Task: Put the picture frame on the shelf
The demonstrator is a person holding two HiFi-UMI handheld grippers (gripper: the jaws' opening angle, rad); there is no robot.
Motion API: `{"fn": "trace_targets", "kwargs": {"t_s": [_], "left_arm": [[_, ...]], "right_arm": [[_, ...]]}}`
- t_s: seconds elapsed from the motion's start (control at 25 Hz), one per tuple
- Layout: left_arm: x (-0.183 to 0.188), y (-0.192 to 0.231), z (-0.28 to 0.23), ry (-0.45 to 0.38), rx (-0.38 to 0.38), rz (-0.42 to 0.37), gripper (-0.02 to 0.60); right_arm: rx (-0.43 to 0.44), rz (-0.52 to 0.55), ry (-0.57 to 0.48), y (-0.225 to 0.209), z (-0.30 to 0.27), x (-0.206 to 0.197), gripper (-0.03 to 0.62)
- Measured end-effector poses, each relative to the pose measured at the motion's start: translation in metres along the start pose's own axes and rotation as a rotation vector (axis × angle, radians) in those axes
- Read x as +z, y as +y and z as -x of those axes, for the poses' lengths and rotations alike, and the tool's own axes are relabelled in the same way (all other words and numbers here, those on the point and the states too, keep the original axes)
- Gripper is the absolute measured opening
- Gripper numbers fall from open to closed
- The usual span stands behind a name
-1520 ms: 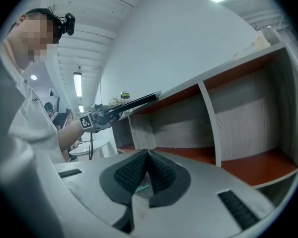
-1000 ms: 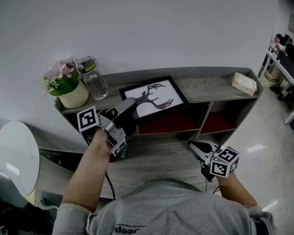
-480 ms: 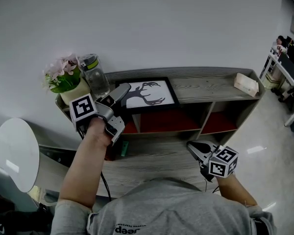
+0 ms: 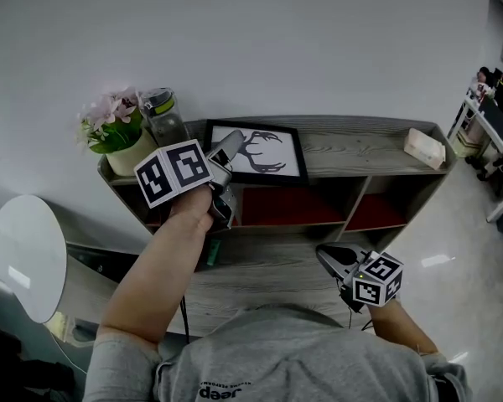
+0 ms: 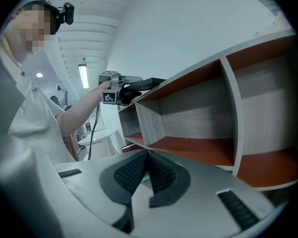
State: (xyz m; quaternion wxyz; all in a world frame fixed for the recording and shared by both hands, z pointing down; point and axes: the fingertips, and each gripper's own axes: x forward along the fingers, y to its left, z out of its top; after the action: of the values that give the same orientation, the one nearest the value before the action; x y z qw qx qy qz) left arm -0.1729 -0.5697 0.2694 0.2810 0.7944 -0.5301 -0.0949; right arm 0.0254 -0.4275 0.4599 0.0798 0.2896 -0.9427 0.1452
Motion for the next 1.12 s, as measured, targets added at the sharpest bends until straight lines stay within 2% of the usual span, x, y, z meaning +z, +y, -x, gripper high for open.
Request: {"fn": "trace_targets", "kwargs": {"t_s": [0.16, 0.28, 0.48, 0.6, 0.76, 0.84, 0.92, 1.0, 1.04, 1.12], "left_arm": [[0.001, 0.005, -0.001, -0.023, 0.104, -0.165, 0.319], [0.002, 0.010, -0.004, -0.024, 0.175, -0.259, 0.319], [-0.002, 0.009, -0.008, -0.007, 0.216, -0.347, 0.319], [-0.002, 0.008, -0.008, -0.008, 0.221, -0.362, 0.319], [0.012, -0.001, 0.009, -0.099, 0.198, -0.407, 0.319], [0.018, -0.015, 0.030, -0.174, 0.160, -0.487, 0.319], [0.013, -0.037, 0.053, -0.229, 0.077, -0.612, 0.264], [-0.009, -0.061, 0.073, -0.238, -0.065, -0.745, 0.152], [-0.025, -0.072, 0.081, -0.226, -0.152, -0.796, 0.124], [-0.060, -0.086, 0.092, -0.178, -0.321, -0.848, 0.101]], "right_arm": [[0.000, 0.019, 0.017, 0.002, -0.001, -0.003, 0.009], [0.000, 0.030, 0.028, 0.001, -0.002, -0.005, 0.009], [0.004, 0.045, 0.040, 0.001, -0.004, -0.005, 0.009], [0.006, 0.050, 0.037, 0.002, -0.005, -0.004, 0.009], [0.008, 0.085, 0.037, 0.004, -0.004, -0.001, 0.009], [0.004, 0.095, 0.033, 0.004, -0.001, 0.001, 0.009], [-0.004, 0.106, 0.029, 0.003, 0.002, 0.003, 0.009], [-0.013, 0.117, 0.030, 0.001, 0.004, 0.003, 0.009], [-0.016, 0.119, 0.030, 0.001, 0.005, 0.002, 0.009], [-0.020, 0.118, 0.031, 0.001, 0.006, 0.000, 0.009]]}}
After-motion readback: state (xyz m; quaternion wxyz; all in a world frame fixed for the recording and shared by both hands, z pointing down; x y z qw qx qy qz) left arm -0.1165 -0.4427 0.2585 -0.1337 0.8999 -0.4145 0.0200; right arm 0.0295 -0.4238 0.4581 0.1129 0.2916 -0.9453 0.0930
